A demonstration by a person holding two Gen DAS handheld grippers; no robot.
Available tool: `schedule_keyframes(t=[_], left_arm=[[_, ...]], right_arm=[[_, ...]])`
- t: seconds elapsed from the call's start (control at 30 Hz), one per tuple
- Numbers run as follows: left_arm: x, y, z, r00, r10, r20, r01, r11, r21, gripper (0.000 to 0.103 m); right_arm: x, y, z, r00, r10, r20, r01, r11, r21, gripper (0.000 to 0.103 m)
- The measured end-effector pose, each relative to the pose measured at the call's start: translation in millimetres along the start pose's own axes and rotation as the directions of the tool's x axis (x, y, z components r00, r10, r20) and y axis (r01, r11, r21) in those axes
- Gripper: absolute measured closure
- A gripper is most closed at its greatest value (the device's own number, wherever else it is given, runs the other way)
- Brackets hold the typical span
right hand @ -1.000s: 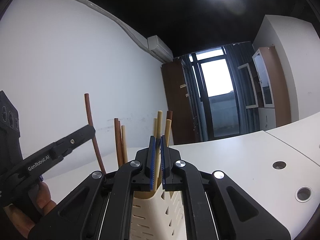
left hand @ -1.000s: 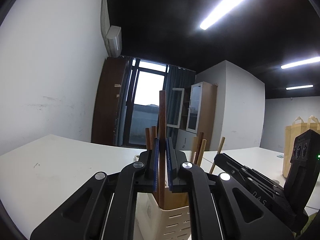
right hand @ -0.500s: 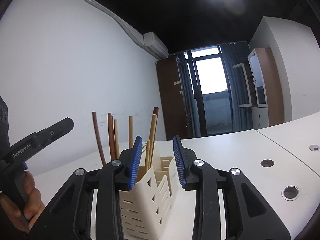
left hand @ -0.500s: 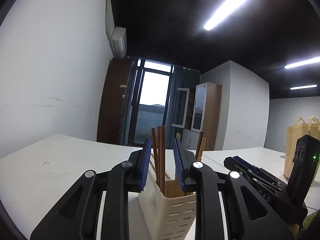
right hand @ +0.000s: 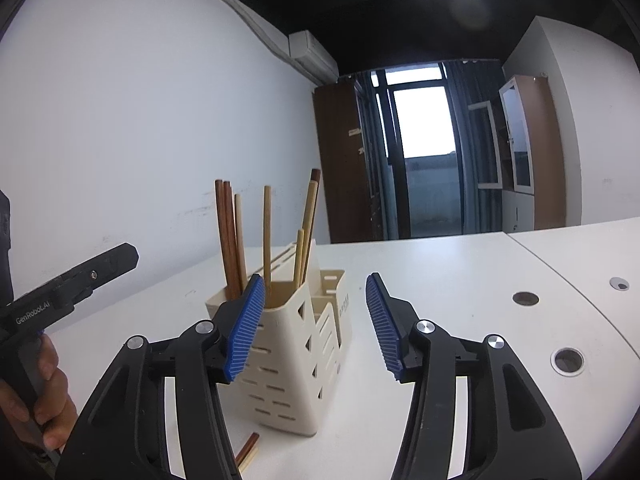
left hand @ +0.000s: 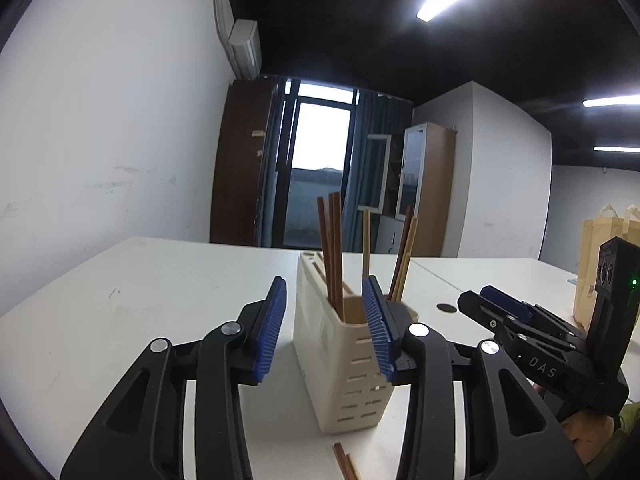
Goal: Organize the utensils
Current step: 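Pull the open right gripper back from the holder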
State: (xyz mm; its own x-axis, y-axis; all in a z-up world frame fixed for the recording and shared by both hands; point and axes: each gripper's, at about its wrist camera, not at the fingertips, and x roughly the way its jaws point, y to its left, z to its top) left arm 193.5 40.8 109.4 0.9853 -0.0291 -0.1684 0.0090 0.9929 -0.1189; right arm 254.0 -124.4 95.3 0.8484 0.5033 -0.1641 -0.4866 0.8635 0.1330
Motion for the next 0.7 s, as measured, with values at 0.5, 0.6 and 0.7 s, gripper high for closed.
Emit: schedule_keyframes(t=[0.5,0.6,0.7], left_arm=[[-6,14,-24,0.988,0.009,-0.157,-0.017,0.999,-0.052,0.05],[-6,13,-25,0.983,0.009,-0.181,-0.018,0.998,-0.052,0.047],[1,10,-31,0.971,0.004,-0.24,-0.016,0.999,-0.05,0.046]], right_arm=[[2,29,-38,0.966,-0.002,-0.257,-0.005,1.0,-0.025,0.039],[7,34,-50,0.95,-0.005,-0.313,-0.007,0.999,-0.038,0.039],[12,37,-58,0.933,-0.018,-0.36,0.001,0.999,-0.046,0.039]])
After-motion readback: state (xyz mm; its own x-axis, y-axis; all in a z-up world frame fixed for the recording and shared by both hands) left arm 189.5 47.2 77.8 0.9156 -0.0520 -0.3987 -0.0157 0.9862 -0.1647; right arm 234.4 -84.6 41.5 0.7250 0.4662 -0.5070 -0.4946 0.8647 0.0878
